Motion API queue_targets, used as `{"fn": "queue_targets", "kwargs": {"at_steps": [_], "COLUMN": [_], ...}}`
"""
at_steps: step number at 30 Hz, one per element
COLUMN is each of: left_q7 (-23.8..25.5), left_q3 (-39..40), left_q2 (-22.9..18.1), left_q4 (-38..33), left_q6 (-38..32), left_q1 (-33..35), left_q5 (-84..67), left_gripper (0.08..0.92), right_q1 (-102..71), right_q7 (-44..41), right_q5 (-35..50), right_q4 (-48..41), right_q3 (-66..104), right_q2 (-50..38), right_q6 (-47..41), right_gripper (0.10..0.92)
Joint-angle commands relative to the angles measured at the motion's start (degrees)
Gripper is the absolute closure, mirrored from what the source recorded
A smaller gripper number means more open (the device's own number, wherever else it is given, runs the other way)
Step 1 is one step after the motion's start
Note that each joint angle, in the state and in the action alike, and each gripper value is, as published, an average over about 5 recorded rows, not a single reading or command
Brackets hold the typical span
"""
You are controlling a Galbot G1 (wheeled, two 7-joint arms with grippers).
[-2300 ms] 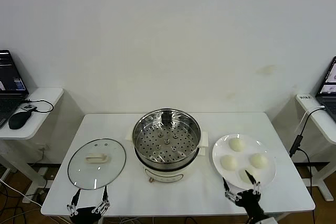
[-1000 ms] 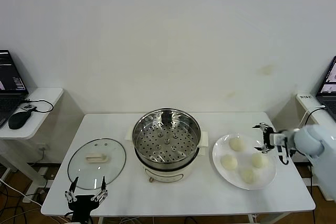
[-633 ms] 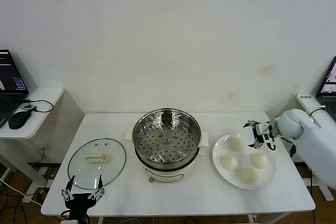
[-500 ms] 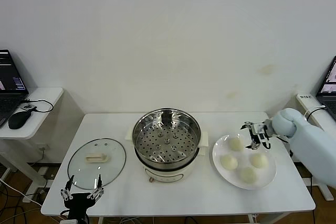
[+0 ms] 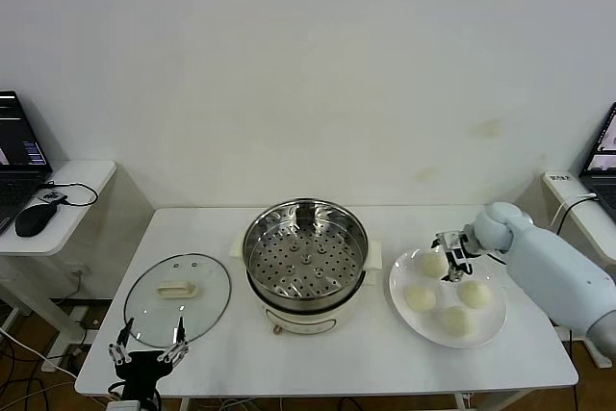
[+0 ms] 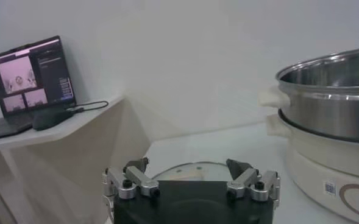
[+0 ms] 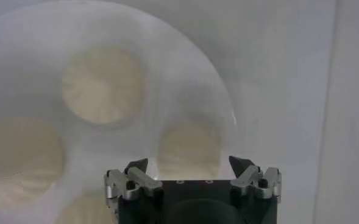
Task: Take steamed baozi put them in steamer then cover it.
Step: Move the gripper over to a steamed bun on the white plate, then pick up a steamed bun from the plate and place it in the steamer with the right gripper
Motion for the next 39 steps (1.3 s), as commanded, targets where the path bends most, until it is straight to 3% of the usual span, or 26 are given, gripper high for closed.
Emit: {"fn": "queue_targets", "kwargs": {"at_steps": [1,7,20,24,32,39], "left_q7": [0.00,0.00,-0.09,-0.08,-0.06,-0.02], "left_q3": [-0.01,-0.03,-0.18,-0.19,-0.17,0.00], "left_q2": [0.02,0.14,0.25,0.28,0.62,1.10], "left_q4": [-0.05,0.27,0.15,-0.03,-0.09,-0.20], "left_q6": [-0.01,-0.08,-0.06,-0.02,0.05,0.07], "left_q1": [0.00,-0.08,-0.06,-0.05,-0.14,-0.61], "left_q5": [0.00,0.03,0.00,0.00,-0.16,-0.61], "left_gripper": [0.177,0.177,0.177,0.177,0.177,0.177], "right_q1": [0.86,1.01,1.44,2.13,8.00,20.69], "right_q7": [-0.15,0.11,-1.00,-1.16,-2.94,-4.84], "right_q5": [0.01,-0.98,-0.65,0.24,7.15,18.45], "right_q4": [-1.42,-2.49,-2.39,-1.54,4.52,13.05], "right_q3": [-1.35,-1.18,-2.17,-2.89,-8.72,-16.26], "right_q2": [1.07,1.84,1.87,1.32,-3.47,-10.45], "right_q6": [-0.43,-0.74,-1.18,-1.13,-1.01,-1.75], "right_gripper": [0.203,0.229,0.398,0.413,0.414,0.408]}}
